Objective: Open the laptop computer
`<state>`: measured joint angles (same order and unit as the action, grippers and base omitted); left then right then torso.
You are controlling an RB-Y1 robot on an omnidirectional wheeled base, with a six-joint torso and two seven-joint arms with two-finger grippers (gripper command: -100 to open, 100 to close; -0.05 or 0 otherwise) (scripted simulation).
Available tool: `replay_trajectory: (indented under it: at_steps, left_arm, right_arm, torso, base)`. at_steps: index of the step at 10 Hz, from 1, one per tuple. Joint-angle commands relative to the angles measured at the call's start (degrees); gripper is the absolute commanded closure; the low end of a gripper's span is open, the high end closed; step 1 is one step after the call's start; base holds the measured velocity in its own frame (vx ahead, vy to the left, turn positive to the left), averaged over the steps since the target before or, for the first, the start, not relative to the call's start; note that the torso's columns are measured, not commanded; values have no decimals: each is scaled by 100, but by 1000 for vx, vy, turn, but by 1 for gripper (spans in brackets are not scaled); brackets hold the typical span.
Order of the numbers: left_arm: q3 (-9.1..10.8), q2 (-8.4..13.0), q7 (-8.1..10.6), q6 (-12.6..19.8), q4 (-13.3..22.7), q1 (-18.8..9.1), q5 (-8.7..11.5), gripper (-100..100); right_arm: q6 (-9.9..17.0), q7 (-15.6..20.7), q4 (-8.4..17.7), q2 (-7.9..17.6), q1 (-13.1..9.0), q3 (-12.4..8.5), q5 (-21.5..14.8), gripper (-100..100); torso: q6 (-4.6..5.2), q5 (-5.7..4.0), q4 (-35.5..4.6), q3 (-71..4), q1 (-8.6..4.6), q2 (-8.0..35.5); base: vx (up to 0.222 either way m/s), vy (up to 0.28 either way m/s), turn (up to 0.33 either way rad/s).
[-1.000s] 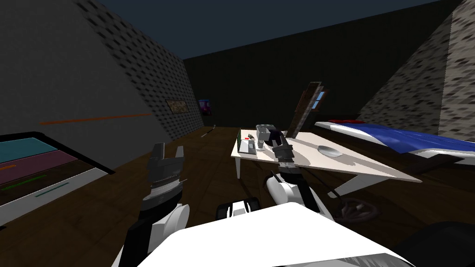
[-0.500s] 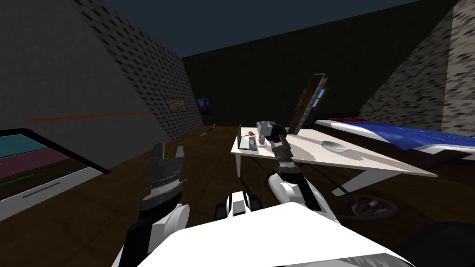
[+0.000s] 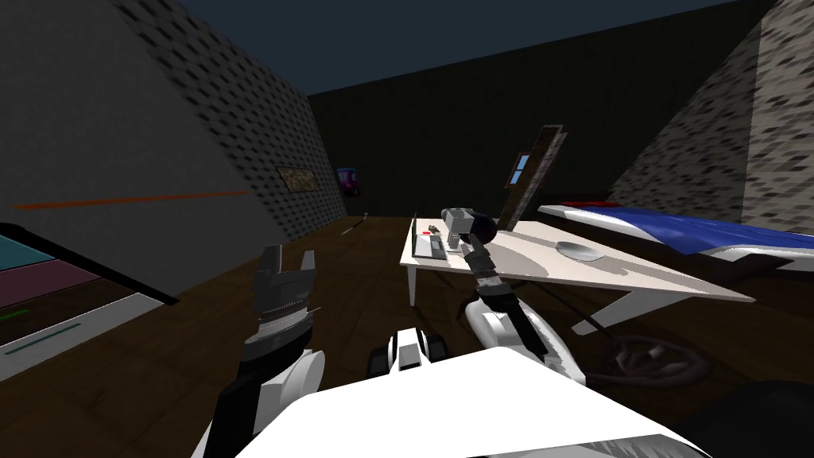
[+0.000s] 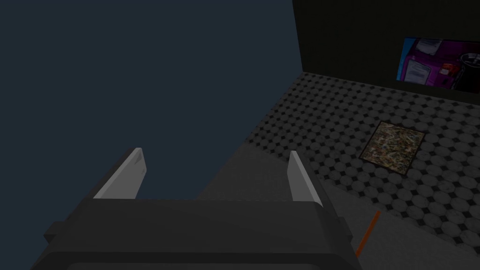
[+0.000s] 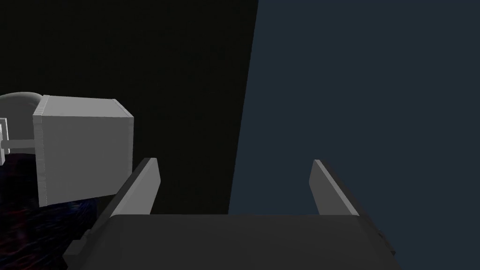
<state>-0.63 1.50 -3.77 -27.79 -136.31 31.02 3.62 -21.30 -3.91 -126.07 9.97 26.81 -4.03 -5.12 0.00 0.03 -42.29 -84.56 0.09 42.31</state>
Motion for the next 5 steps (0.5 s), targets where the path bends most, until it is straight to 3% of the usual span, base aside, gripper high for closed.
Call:
replay_trajectory:
  at_steps: [1,5]
  left_arm:
    - [0,0,0,0,0,0,0,0]
    - [0,0,0,0,0,0,0,0]
  right_arm:
    - [142,336,173,172,-88,-54,-361,-100]
    - [366,898,437,376,-229,-138,-986,-100]
  torso:
    - [0,-2,-1,1,-7,1]
    - [0,-2,2,-4,-6,-5]
  base:
    - [58,119,-56]
    - [84,140,-52]
